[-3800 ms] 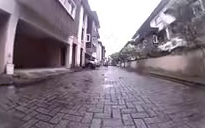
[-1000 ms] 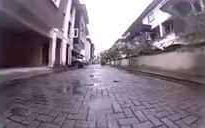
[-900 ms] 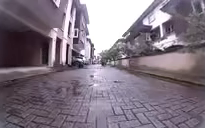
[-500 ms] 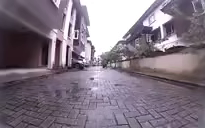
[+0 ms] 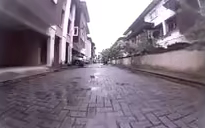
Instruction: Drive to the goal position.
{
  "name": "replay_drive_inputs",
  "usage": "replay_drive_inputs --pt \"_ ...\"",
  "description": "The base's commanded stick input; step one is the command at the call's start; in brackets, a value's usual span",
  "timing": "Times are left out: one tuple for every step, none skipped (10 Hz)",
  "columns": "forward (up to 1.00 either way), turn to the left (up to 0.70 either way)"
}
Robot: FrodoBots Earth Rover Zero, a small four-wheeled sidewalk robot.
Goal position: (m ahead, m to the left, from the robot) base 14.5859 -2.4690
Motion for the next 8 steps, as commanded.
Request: replay_drive_inputs --pt "0.50 0.00" --pt "0.50 0.00" --pt "0.50 0.00" --pt "0.50 0.00" --pt "0.50 0.00" --pt "0.50 0.00" --pt "0.50 0.00" --pt "0.50 0.00"
